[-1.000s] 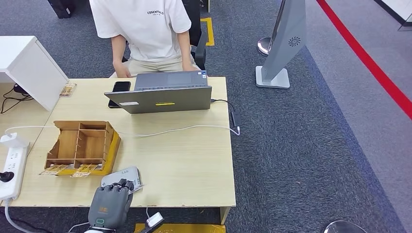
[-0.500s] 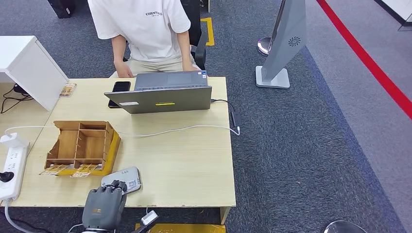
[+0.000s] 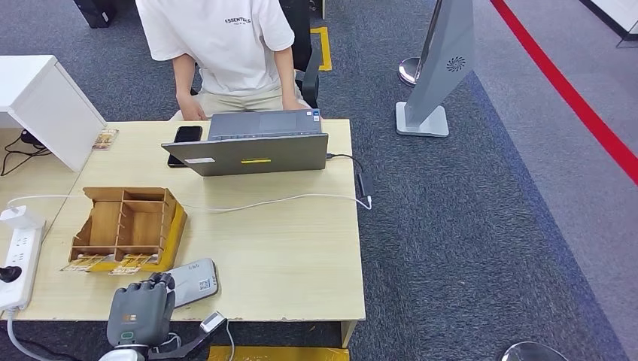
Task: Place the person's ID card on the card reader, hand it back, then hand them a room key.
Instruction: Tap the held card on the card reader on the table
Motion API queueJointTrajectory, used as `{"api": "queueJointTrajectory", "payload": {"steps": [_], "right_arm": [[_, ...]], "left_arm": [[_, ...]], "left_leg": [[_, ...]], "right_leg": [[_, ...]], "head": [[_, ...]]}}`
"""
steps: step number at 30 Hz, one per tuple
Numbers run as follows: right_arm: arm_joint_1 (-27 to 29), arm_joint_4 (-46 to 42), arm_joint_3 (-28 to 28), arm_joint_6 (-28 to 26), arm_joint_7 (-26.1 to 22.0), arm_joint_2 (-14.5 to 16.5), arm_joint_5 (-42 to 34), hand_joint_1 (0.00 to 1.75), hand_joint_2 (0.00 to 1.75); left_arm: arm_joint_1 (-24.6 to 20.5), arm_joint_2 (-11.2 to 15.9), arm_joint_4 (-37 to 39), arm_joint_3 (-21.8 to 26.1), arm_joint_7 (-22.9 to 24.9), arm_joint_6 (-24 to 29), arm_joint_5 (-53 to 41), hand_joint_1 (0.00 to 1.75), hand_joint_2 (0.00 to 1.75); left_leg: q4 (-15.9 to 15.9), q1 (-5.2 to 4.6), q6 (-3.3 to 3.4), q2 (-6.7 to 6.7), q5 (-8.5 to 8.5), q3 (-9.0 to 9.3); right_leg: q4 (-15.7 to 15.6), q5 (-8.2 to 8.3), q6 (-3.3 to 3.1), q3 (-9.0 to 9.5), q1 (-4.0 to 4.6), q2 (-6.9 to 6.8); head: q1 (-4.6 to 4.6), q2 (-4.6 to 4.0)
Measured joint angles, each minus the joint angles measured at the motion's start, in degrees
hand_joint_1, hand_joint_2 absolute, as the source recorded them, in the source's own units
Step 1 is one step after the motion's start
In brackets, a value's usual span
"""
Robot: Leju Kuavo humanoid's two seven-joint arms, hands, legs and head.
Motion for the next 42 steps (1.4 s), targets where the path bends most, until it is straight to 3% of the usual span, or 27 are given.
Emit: {"api": "queueJointTrajectory", "payload": {"steps": [32, 37, 42], "right_arm": [[0.0, 0.0, 0.0, 0.9, 0.6, 0.0, 1.9, 0.00, 1.75], [0.0, 0.0, 0.0, 0.9, 0.8, 0.0, 2.1, 0.00, 1.75], [0.0, 0.0, -0.5, 1.0, 0.2, 0.0, 2.7, 0.00, 1.75]], "left_arm": [[-4.9, -3.3, 10.9, 0.7, -3.2, -3.6, 0.0, 1.75, 1.75], [-5.1, -3.5, 11.1, 0.7, -5.7, 0.2, 0.0, 1.75, 1.75], [-6.0, -2.5, 6.2, 0.7, -7.0, 8.6, 0.0, 1.75, 1.75]], "left_leg": [[0.0, 0.00, 0.02, -0.01, 0.02, 0.06], [0.0, 0.00, -0.01, -0.01, 0.06, 0.08], [0.0, 0.01, -0.01, -0.02, 0.08, 0.08]], "right_leg": [[0.0, 0.01, -0.01, 0.08, 0.00, -0.01], [0.0, 0.04, -0.04, 0.08, 0.01, -0.02], [0.0, 0.05, -0.06, 0.07, 0.02, -0.03]], "head": [[-0.01, 0.00], [-0.02, 0.00], [0.00, 0.00]]}}
